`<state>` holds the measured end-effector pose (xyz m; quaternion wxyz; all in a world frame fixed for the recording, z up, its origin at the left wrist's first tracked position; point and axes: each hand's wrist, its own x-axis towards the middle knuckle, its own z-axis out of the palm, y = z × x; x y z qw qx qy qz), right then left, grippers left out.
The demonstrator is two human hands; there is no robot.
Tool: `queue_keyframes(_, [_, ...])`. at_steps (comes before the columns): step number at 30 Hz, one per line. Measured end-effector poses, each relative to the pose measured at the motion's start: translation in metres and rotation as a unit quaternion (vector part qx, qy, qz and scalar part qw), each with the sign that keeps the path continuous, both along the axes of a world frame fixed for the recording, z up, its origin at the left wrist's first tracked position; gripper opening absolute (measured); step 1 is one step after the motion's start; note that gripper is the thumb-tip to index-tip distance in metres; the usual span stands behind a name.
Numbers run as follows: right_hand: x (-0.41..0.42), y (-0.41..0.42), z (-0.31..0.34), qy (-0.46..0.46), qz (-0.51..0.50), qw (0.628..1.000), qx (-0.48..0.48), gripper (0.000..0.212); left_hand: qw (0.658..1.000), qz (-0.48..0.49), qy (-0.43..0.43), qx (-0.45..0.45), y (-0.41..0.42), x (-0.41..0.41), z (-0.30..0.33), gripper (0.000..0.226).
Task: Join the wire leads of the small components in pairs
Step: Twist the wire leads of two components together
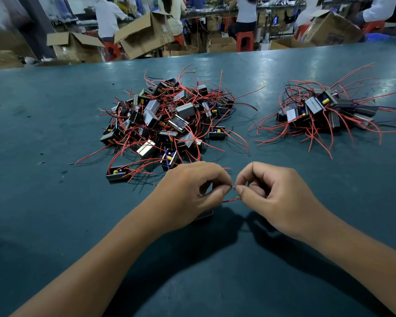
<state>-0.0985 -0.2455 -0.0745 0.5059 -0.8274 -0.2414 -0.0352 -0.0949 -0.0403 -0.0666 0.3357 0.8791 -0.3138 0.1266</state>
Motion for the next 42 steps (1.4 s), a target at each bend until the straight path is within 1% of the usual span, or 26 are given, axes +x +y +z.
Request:
queue_keyframes(3, [-0.001,0.0,0.002,-0.048,0.004,0.999,-0.011,0.008,1.0,0.004,0.01,-0.005,0.0,-0.001,0.002,0.008])
queue_keyframes(7, [-0.002,-0.001,0.005,-0.106,-0.002,0.993,-0.047,0.008,1.0,-0.003,0.013,-0.004,0.0,-0.003,0.004,0.01])
queue_keyframes(13, [-0.002,-0.001,0.005,-0.12,-0.002,0.991,-0.06,0.007,1.0,-0.007,0.005,0.0,0.0,-0.002,0.005,0.007])
queue_keyframes(17, [-0.003,0.001,0.006,-0.091,-0.002,0.994,-0.054,0.011,1.0,-0.013,-0.006,0.004,-0.001,-0.002,0.004,0.004])
queue_keyframes(23, [0.0,0.0,0.002,0.004,-0.007,1.0,-0.011,0.019,1.0,-0.012,-0.015,0.009,-0.002,-0.002,0.002,0.004])
queue_keyframes(27, [0.005,0.0,0.003,0.059,-0.011,0.997,0.046,0.004,0.999,0.013,0.013,-0.029,0.001,0.0,0.003,0.007])
queue_keyframes(29, [0.007,0.0,0.001,0.09,-0.015,0.993,0.078,0.012,0.998,0.019,0.028,-0.055,0.003,0.001,0.003,0.008])
queue_keyframes(30, [0.008,0.0,-0.001,0.105,-0.016,0.99,0.096,0.012,0.997,0.02,0.036,-0.066,0.004,0.001,0.002,0.008])
queue_keyframes(31, [0.008,0.001,-0.002,0.115,-0.016,0.987,0.112,0.007,0.996,0.023,0.045,-0.076,0.004,0.002,0.001,0.007])
queue_keyframes(32, [0.009,0.002,-0.003,0.119,-0.018,0.985,0.121,0.004,0.995,0.025,0.055,-0.084,0.004,0.002,0.0,0.007])
queue_keyframes(35, [0.008,0.005,-0.005,0.106,-0.03,0.987,0.12,0.009,0.989,0.026,0.089,-0.119,0.004,0.003,-0.002,0.006])
queue_keyframes(38, [0.005,0.006,-0.006,0.097,-0.042,0.987,0.121,0.011,0.978,0.017,0.131,-0.161,0.004,0.003,-0.003,0.007])
queue_keyframes(42, [0.003,0.009,-0.006,0.092,-0.067,0.985,0.13,0.01,0.975,0.007,0.151,-0.161,0.006,0.006,-0.005,0.007])
